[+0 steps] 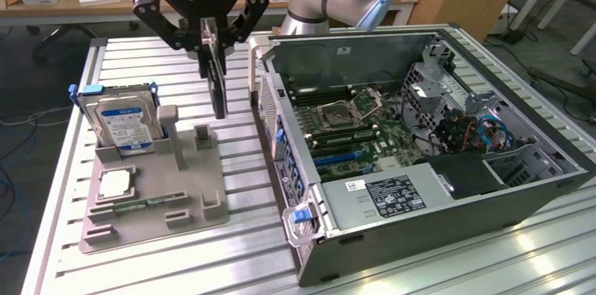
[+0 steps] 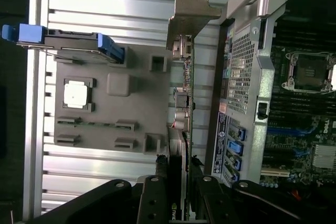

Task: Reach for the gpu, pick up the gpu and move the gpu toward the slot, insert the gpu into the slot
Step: 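Pick up the gpu and move the gpu toward the slot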

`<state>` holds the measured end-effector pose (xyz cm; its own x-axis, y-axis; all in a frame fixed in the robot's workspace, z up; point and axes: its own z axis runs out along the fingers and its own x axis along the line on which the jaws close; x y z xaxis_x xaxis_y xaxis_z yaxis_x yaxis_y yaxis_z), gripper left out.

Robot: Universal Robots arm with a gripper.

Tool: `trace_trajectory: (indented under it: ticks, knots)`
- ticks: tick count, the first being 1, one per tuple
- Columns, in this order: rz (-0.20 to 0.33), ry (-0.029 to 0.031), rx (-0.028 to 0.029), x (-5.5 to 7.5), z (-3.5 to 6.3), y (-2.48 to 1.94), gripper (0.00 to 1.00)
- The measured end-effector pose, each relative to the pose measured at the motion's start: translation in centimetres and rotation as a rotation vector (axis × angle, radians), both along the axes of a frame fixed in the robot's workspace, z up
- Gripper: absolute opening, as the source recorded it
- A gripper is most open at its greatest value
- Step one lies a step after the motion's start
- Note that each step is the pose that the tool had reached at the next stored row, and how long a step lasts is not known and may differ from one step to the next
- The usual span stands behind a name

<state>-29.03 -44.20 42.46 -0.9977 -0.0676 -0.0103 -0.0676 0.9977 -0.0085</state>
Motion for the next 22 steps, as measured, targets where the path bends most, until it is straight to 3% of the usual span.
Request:
trace_trajectory:
  ticks: [22]
  knots:
    - [0.02, -0.0001, 0.0, 1.2, 0.0, 0.0, 0.26]
